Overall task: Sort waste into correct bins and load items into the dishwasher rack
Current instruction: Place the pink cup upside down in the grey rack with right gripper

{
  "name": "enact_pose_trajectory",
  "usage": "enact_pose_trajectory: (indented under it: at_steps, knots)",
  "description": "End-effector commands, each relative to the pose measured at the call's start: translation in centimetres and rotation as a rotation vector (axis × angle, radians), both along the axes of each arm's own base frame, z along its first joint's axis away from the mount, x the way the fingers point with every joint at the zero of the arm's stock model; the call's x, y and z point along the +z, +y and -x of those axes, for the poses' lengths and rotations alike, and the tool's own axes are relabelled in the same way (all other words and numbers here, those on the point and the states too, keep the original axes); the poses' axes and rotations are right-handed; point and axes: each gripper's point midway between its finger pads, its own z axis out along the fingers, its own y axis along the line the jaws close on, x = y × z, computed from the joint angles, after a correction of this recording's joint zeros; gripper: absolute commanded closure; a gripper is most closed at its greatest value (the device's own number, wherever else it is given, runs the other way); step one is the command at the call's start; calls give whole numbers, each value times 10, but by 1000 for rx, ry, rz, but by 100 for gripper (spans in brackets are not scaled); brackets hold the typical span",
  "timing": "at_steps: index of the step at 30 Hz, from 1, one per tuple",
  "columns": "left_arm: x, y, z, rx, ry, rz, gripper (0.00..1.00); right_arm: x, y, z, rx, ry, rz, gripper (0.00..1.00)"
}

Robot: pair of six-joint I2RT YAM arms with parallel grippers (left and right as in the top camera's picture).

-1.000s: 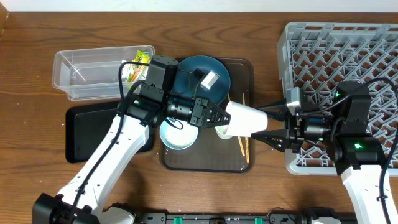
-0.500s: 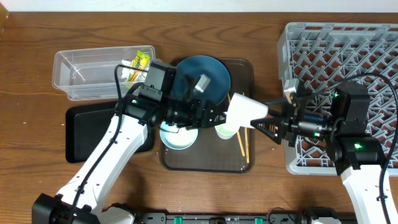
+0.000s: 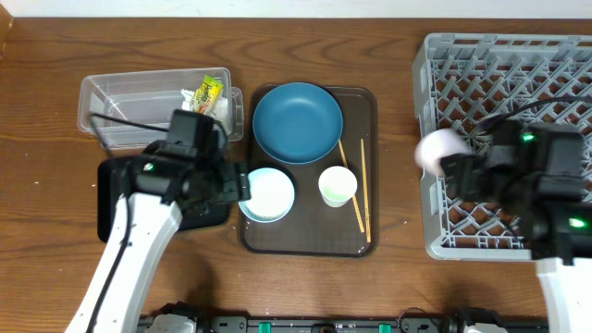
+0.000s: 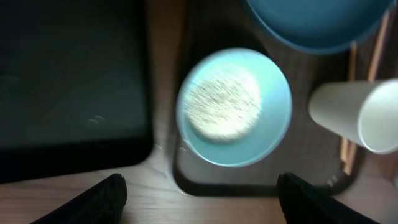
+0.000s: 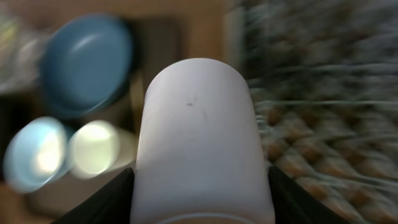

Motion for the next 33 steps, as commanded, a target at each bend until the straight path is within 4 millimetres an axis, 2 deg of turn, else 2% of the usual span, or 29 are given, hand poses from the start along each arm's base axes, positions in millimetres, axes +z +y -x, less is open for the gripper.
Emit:
enact_pose_trajectory:
  at_steps: [1, 6, 8, 13, 17, 24, 29, 31, 32, 33]
  knots:
    - [10, 21, -3, 31, -60, -86, 20, 31, -64, 3, -247, -34, 186, 99]
    - [14, 21, -2, 32, -77, -83, 19, 41, -133, 16, -490, 67, 280, 99]
    - [14, 21, -2, 32, -76, -83, 19, 38, -151, 16, -549, 116, 268, 99]
    - [14, 21, -2, 31, -75, -83, 19, 17, -193, 13, -678, 229, 230, 99]
    - [14, 21, -2, 31, -73, -83, 19, -12, -222, 17, -771, 327, 184, 99]
    - [14, 21, -2, 31, -73, -84, 18, -58, -243, 28, -833, 495, 116, 99]
    - [14, 21, -2, 31, -73, -84, 18, -81, -252, 20, -846, 535, 82, 98]
    - [14, 21, -2, 31, -73, -83, 18, -90, -252, 17, -837, 555, 65, 86]
    - [14, 21, -2, 31, -72, -83, 18, -95, -251, 16, -832, 569, 56, 76]
    - [14, 21, -2, 31, -73, -83, 18, -99, -251, 15, -828, 579, 49, 61]
